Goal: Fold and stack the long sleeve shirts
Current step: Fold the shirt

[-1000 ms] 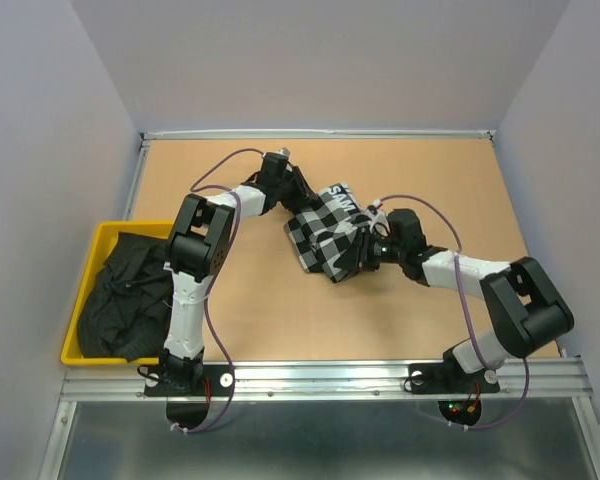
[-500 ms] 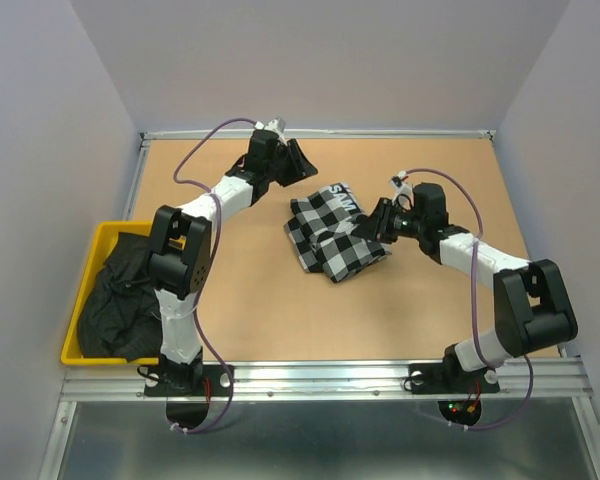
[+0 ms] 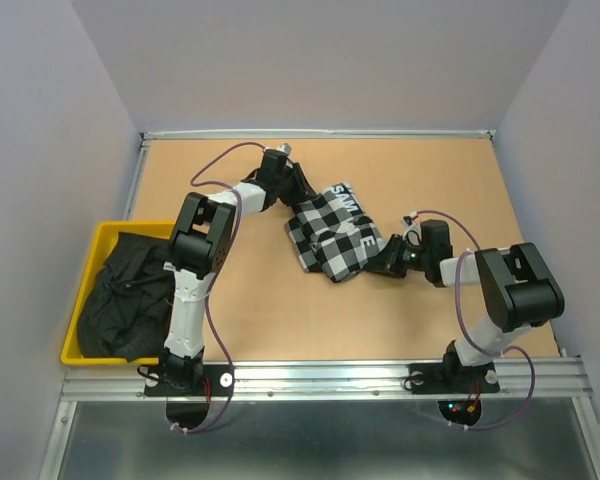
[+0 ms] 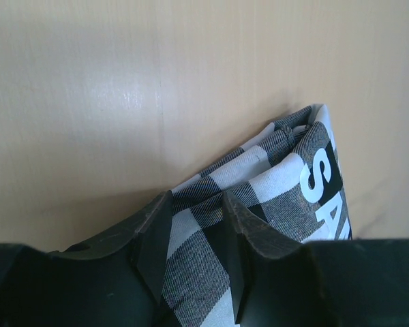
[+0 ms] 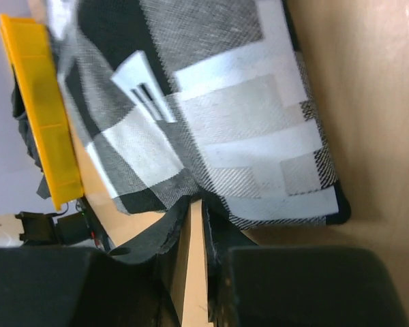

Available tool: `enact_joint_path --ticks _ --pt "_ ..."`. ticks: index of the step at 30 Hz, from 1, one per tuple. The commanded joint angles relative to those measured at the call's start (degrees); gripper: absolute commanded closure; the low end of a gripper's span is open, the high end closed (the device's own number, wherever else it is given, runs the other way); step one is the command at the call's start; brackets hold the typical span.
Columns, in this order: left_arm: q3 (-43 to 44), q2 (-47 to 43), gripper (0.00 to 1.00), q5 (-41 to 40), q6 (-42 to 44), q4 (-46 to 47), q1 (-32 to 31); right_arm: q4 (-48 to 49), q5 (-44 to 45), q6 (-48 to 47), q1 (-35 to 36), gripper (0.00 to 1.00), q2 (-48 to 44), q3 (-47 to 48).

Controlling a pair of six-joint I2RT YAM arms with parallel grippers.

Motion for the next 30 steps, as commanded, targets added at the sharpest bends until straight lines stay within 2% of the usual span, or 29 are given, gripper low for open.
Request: enact_joint_path --ticks 1,4,6,9,12,20,26,27,30 --pt "-0.37 -2.27 0.53 -1.96 2.31 -1.83 0.41 -1.66 1.61 -1.05 -0.17 0.82 -8.52 0.9" --pt "-0.37 -5.17 0.52 -1.88 3.02 -1.83 0.41 -9.32 2.92 -3.17 -0.17 0.78 -14.33 7.04" --pt "-0.2 -7.89 0.51 -1.96 3.54 -2.18 0.41 -10.47 2.84 -2.91 -0.16 0.7 -16.53 9.86" --pt "-0.55 -11.76 0.48 -1.88 3.02 -2.45 0.33 -10.65 1.09 -1.33 -0.16 0.57 -15.31 16.8" --pt "-2.3 -15.71 0.46 -1.52 2.32 -2.27 -0.02 -8.99 -0.32 0.43 -0.16 0.49 -10.66 22.78" --pt "-15.39 -24.59 0.48 1.46 1.26 1.67 -6.16 6.83 -2.96 10.36 0.89 0.49 5.16 30.7" --pt "-25.15 -22.23 0.5 6.64 1.53 9.32 -12.06 18.95 -4.28 17.21 2.3 0.49 18.43 31.5" --pt "-26.55 -21.53 0.51 7.26 -0.13 11.76 -12.15 22.63 -4.11 18.27 2.21 0.5 21.23 30.88" --pt "-32.44 -19.42 0.54 8.05 -3.56 16.34 -11.54 25.29 -2.53 18.98 2.21 0.5 24.5 27.81"
